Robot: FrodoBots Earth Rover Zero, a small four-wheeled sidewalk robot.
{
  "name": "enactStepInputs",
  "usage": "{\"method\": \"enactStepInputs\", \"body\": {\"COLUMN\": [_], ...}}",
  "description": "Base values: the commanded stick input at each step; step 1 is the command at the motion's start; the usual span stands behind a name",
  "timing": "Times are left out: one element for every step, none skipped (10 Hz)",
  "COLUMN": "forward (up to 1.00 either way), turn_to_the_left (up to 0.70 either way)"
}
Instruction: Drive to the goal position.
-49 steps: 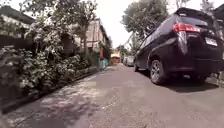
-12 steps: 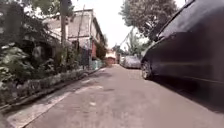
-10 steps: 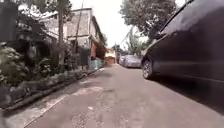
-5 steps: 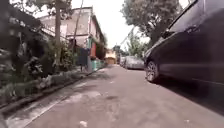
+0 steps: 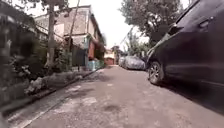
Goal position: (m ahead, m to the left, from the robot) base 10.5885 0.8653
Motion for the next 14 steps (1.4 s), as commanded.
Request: {"method": "enactStepInputs", "body": {"forward": [0.7, 0.7, 0.7, 0.7, 0.7, 0.7, 0.7, 0.7, 0.7, 0.7, 0.7, 0.7, 0.7, 0.7], "turn_to_the_left": [0.0, 0.0, 0.0, 0.0, 0.0, 0.0, 0.02, 0.02, 0.02, 0.0, 0.0, 0.0, 0.0, 0.0]}}
